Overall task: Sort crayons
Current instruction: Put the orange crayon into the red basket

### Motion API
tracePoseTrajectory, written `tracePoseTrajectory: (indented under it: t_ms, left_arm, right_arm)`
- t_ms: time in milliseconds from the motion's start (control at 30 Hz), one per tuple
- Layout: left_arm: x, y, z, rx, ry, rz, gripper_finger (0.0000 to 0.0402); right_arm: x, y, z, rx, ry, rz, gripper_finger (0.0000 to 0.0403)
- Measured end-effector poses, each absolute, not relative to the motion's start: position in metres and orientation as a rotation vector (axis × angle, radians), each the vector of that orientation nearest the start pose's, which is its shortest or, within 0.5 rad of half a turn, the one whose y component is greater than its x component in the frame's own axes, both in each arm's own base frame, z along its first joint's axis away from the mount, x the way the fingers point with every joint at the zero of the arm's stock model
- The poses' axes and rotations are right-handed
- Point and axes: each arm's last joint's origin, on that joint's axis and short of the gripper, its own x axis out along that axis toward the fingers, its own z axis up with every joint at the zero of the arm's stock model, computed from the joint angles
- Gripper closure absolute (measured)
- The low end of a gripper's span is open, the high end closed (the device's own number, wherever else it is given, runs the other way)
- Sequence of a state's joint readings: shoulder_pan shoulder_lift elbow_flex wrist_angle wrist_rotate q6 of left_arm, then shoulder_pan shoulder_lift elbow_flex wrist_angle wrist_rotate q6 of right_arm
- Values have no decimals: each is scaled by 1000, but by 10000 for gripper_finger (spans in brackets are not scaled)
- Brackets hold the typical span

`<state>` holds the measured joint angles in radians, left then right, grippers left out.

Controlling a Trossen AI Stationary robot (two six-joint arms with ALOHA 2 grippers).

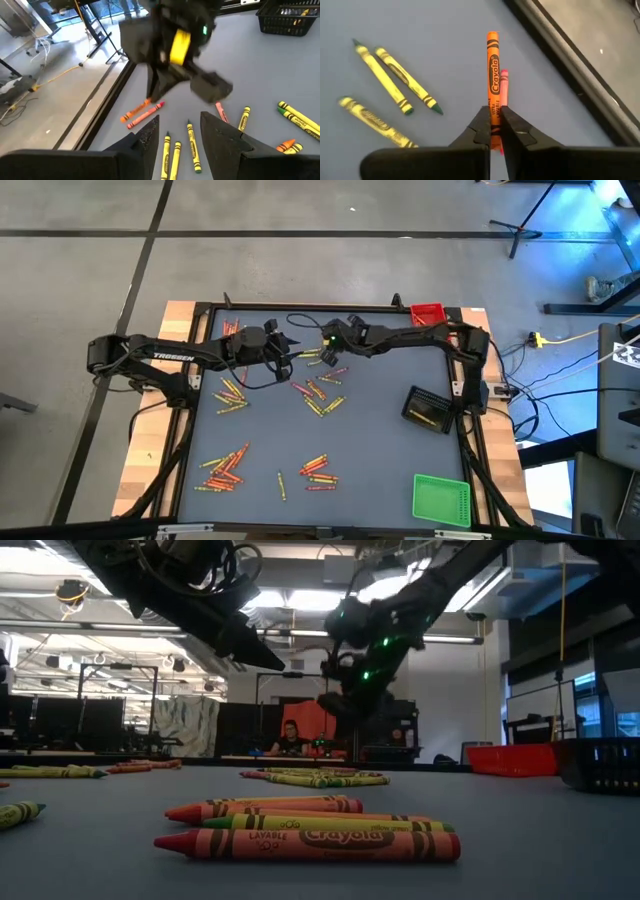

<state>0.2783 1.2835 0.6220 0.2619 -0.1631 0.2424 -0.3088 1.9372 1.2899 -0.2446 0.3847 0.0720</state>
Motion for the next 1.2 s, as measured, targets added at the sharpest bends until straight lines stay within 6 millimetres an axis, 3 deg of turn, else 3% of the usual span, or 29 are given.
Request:
tracePoseTrajectory:
  t_ms: [233,367,533,700,867,1200]
  left_arm:
    - [253,76,216,202,448,356,274]
    - [254,73,216,198,442,315,274]
    - [255,70,216,199,440,307,274]
    - [255,71,216,200,438,308,274]
    - [255,71,217,200,432,308,274]
    - [255,71,217,200,432,308,274]
  right_arm:
    - [348,-126,228,12,955,-710,384]
    - [315,-131,253,18,1031,-802,384]
    - [266,-141,269,86,1047,-909,384]
    - [219,-153,269,195,1037,-1000,384]
    - [184,-165,253,299,1069,-1085,384]
    - [147,-190,213,461,1151,-1192,384]
